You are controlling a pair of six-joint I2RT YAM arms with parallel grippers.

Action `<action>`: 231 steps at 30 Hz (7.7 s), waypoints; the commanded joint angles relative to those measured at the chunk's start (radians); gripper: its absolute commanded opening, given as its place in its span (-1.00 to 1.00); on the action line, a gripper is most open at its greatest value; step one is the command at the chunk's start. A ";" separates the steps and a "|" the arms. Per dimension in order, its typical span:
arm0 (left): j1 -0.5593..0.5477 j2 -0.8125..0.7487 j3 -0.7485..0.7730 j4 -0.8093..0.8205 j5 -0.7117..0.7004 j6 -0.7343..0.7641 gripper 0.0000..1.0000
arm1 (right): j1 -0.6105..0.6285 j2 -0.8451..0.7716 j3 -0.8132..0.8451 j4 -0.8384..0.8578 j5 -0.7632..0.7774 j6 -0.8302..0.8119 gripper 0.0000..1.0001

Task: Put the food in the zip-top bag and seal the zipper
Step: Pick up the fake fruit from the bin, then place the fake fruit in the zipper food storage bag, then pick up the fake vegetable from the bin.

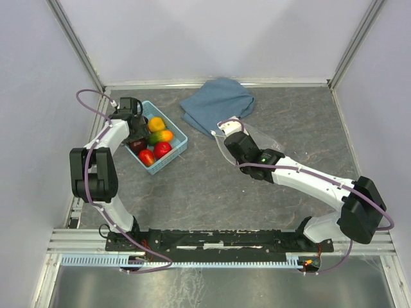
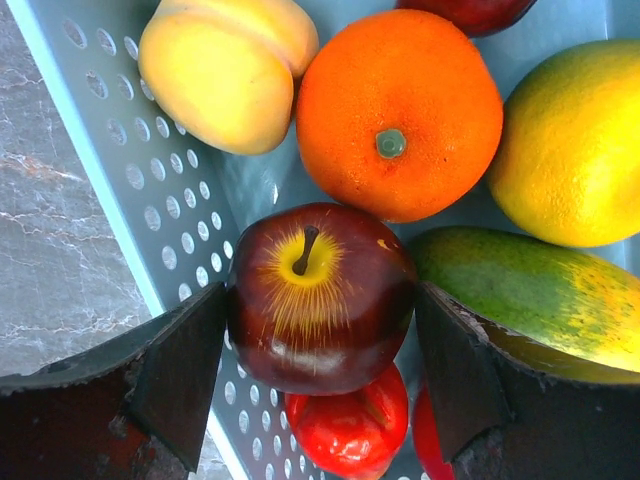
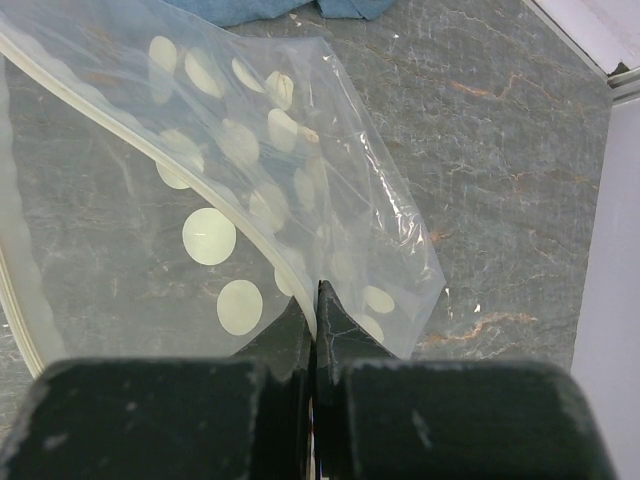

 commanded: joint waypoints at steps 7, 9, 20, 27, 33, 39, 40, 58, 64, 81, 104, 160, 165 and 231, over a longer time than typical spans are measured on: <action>-0.006 0.037 0.015 -0.012 0.070 0.023 0.68 | -0.005 -0.020 0.002 0.038 -0.006 0.008 -0.95; -0.005 0.045 0.015 -0.012 0.071 0.022 0.74 | -0.005 -0.020 0.003 0.037 -0.008 0.006 -0.95; -0.006 0.068 0.020 -0.013 0.058 0.019 0.71 | -0.005 -0.022 0.003 0.038 -0.015 0.007 -0.95; -0.006 0.007 0.004 -0.013 0.053 0.022 0.34 | -0.005 -0.033 0.012 0.022 -0.018 0.006 -0.95; -0.007 -0.101 -0.027 -0.011 0.068 0.009 0.19 | -0.005 -0.041 0.028 0.000 -0.034 0.011 -0.97; -0.010 -0.216 -0.045 -0.003 0.115 -0.020 0.15 | -0.005 -0.039 0.051 -0.027 -0.041 0.019 -0.97; -0.013 -0.237 -0.050 0.003 0.129 -0.027 0.14 | -0.005 -0.040 0.055 -0.032 -0.040 0.021 -0.97; -0.240 -0.588 -0.354 0.299 0.382 -0.303 0.07 | -0.004 0.013 0.118 -0.068 -0.078 0.121 -0.97; -0.352 -0.651 -0.429 0.435 0.386 -0.406 0.05 | -0.004 0.051 0.144 -0.079 -0.098 0.177 -0.97; -0.515 -0.729 -0.617 0.857 0.371 -0.704 -0.01 | 0.001 0.096 0.203 -0.087 -0.191 0.271 -0.97; -0.671 -0.642 -0.666 0.882 0.069 -0.647 0.01 | 0.000 0.047 0.235 -0.088 -0.294 0.319 -0.97; -0.381 -0.636 -0.210 0.012 0.096 -0.090 0.99 | -0.042 -0.099 0.088 -0.048 -0.168 0.175 -0.95; -0.296 -0.513 -0.158 -0.051 0.134 -0.052 0.99 | -0.043 -0.131 0.046 -0.024 -0.175 0.167 -0.95; -0.359 -0.590 -0.287 0.182 0.197 -0.181 0.24 | -0.056 -0.095 0.046 0.005 -0.274 0.175 -0.96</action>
